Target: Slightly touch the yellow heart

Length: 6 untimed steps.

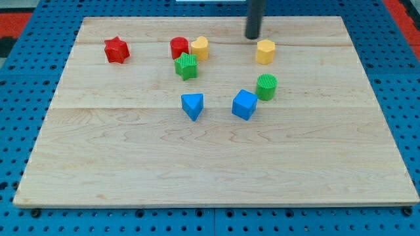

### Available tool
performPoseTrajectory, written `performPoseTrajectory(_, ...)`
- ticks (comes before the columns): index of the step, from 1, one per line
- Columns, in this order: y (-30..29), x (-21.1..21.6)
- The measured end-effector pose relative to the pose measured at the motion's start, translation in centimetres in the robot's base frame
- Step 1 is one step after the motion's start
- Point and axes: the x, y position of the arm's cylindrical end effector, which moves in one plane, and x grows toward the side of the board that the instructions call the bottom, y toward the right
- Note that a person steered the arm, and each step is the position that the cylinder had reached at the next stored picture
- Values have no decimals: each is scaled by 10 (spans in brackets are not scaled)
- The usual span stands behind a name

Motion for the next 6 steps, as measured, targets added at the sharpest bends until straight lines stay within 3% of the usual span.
performPoseTrajectory(1, -79, -13)
performPoseTrajectory(3, -107, 8)
performPoseTrajectory(6, -83, 17)
